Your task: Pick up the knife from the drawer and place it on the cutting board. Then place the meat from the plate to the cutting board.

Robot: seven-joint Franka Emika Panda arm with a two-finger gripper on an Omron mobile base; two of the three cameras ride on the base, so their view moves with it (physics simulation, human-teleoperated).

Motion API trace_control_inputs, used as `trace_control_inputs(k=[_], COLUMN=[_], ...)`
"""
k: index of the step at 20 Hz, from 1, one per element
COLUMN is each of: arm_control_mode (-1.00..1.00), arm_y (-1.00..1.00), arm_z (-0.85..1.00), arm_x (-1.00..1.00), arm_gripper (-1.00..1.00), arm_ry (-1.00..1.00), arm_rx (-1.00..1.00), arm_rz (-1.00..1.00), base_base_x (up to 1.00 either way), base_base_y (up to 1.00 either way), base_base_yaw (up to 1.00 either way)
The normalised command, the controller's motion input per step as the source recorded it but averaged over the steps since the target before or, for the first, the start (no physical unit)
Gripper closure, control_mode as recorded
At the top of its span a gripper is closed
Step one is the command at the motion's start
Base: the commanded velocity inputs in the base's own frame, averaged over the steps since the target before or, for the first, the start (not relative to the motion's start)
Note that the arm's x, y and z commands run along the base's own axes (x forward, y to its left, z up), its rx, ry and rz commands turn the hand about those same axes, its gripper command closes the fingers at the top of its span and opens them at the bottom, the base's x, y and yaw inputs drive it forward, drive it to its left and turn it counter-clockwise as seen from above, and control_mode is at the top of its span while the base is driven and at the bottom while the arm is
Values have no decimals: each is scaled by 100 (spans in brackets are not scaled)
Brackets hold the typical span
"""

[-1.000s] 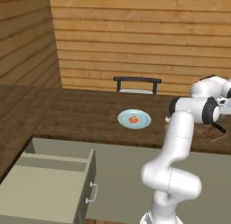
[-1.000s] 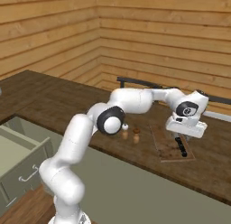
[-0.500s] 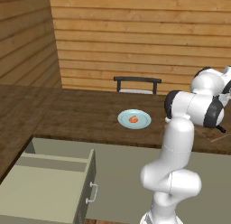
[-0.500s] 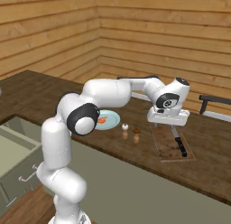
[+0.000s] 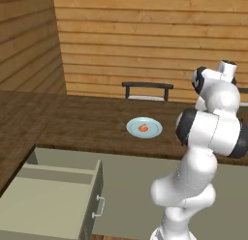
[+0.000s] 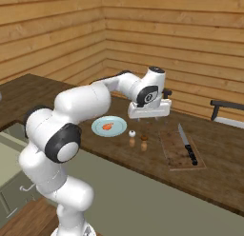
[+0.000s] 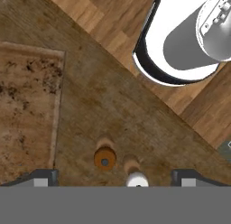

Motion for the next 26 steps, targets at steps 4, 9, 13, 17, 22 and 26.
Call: trace_control_inputs(k=[4,9,13,17,22,26], arm_control_mode=[-100,-100,-100,-100,-100,-100], arm_y=[100,100,100,100,94,61], arm_z=[3,0,5,-31,-73,-91], arm_x=[1,27,32,66,60,46], arm_gripper=[-100,-100,-100,-100,-100,-100], arm_ry=[0,-1,-5,0,4,15], arm_rx=[-7,-9,-14,-10,-2,1], arm_rz=[6,2,0,0,-2,-9], base_base_x=[0,0,0,0,0,0], base_base_y=[0,0,0,0,0,0], base_base_yaw=[0,0,0,0,0,0])
